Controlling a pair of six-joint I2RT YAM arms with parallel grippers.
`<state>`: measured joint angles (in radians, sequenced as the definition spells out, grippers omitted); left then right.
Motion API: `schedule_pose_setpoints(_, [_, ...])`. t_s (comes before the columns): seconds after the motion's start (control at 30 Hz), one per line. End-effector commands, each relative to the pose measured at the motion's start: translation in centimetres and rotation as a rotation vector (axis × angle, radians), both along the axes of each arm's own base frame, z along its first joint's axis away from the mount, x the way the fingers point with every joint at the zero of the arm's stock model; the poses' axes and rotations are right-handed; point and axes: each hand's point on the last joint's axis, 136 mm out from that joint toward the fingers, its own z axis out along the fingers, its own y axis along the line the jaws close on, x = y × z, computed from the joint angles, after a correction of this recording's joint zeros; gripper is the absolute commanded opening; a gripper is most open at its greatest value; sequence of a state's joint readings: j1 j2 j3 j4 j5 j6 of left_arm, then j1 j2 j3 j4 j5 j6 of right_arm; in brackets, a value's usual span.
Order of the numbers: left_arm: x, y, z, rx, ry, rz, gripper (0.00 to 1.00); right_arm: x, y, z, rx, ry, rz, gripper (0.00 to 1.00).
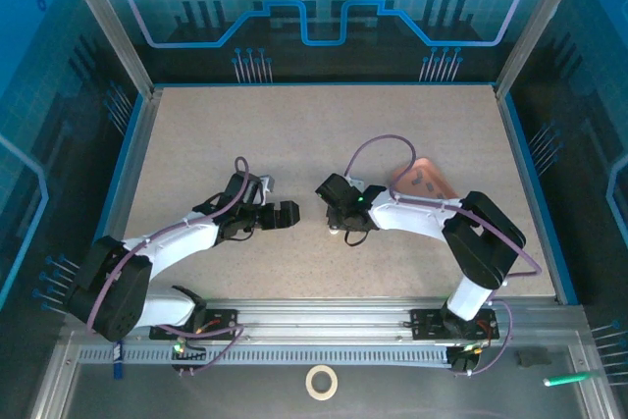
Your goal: Load the staples into the stapler
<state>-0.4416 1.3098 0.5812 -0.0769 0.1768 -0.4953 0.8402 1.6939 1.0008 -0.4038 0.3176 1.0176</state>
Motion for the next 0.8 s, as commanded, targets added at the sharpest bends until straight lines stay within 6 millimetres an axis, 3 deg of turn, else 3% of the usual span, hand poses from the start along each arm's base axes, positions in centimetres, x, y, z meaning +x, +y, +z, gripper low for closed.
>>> schedule_pose_setpoints(0.0, [0.5, -0.4, 1.0, 0.001, -0.029, -0.018, 0.99, 0.2, -0.2, -0.8, 0.007, 0.016, -0.023, 0.25])
schedule_pose_setpoints(0.6, [0.5, -0.3, 0.9, 0.006, -0.029, -0.017, 0.99, -0.3, -0.3, -2.3, 0.009, 0.054, -0.027, 0.26])
schedule_pose_setpoints(0.77, [0.6, -0.5, 1.1, 0.0, -0.031, -0.025, 0.99, -0.1, -0.2, -1.6, 0.014, 0.039, -0.023, 0.26])
